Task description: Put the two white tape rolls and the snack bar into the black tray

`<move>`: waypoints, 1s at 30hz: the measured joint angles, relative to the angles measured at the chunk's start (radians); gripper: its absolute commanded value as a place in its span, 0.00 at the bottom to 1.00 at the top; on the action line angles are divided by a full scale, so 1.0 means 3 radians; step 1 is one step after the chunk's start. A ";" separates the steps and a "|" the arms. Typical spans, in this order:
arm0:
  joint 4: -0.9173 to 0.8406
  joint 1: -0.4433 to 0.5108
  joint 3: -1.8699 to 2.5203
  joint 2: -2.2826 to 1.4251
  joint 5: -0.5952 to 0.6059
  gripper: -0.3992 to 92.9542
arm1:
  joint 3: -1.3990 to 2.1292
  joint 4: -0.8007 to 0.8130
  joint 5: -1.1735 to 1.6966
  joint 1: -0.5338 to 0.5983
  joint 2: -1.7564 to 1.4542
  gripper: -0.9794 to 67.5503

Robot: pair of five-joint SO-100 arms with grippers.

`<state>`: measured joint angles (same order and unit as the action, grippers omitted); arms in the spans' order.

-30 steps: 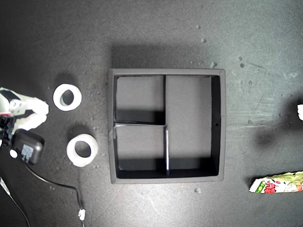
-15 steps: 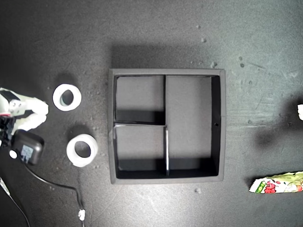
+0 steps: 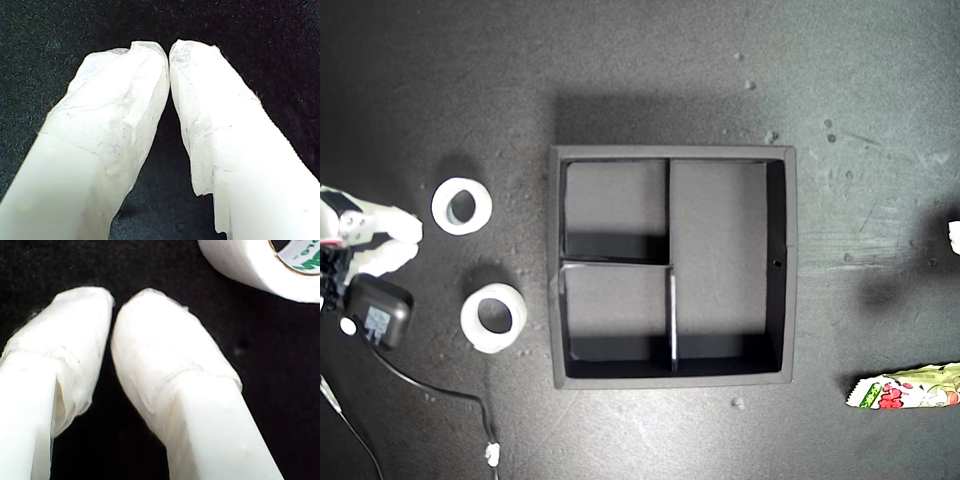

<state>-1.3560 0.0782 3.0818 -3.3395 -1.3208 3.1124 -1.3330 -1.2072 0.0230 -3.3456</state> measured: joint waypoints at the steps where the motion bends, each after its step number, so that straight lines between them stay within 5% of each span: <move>1: 0.0000 0.0000 0.0000 0.0000 0.0000 0.01 | 0.0000 0.0000 0.0000 0.0000 0.0000 0.02; 10: 0.0000 -0.0005 0.0000 0.0000 -0.0036 0.01 | 0.0000 0.0000 -0.0031 -0.0082 0.0000 0.04; 13: 0.0000 -0.0220 0.0000 0.0000 -0.0056 0.01 | 0.0000 -0.0026 -0.0240 -0.0286 0.0000 0.04; 21: 0.0000 -0.0302 0.0000 0.0000 -0.0982 0.01 | 0.0000 -0.0005 -0.0542 -0.0399 0.0010 0.01; 26: 0.0010 -0.0286 0.0000 0.0000 -0.1115 0.00 | 0.0000 0.0634 -0.0107 -0.0378 0.0041 0.01; 30: 0.0020 -0.0031 0.0000 0.0000 -0.1600 0.00 | 0.0000 0.1406 0.0542 -0.0056 0.0041 0.01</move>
<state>-1.3499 0.0690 3.0818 -3.3395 -1.8009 3.1124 -0.9112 -1.0446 0.0061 -3.3333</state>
